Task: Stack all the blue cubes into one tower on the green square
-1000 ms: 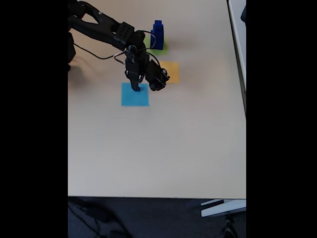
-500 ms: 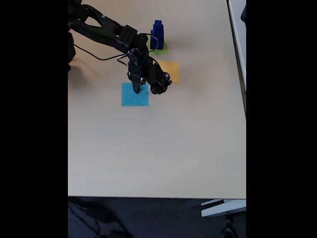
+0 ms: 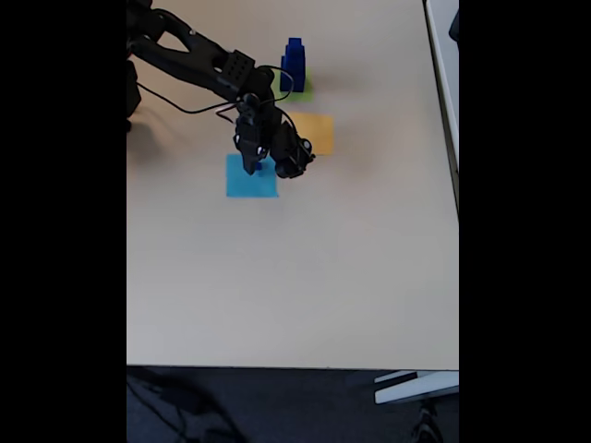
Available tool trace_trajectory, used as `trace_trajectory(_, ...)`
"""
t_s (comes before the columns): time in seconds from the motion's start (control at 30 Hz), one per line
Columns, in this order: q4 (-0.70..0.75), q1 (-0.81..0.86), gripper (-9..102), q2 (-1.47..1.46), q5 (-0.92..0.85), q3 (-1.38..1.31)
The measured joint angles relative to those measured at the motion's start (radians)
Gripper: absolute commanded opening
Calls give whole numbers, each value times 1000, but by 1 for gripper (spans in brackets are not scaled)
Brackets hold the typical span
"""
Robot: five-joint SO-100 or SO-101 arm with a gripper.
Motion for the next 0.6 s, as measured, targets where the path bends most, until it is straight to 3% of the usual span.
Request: trace_trajectory(0.6, -26, 25, 14, -6, -6, 0)
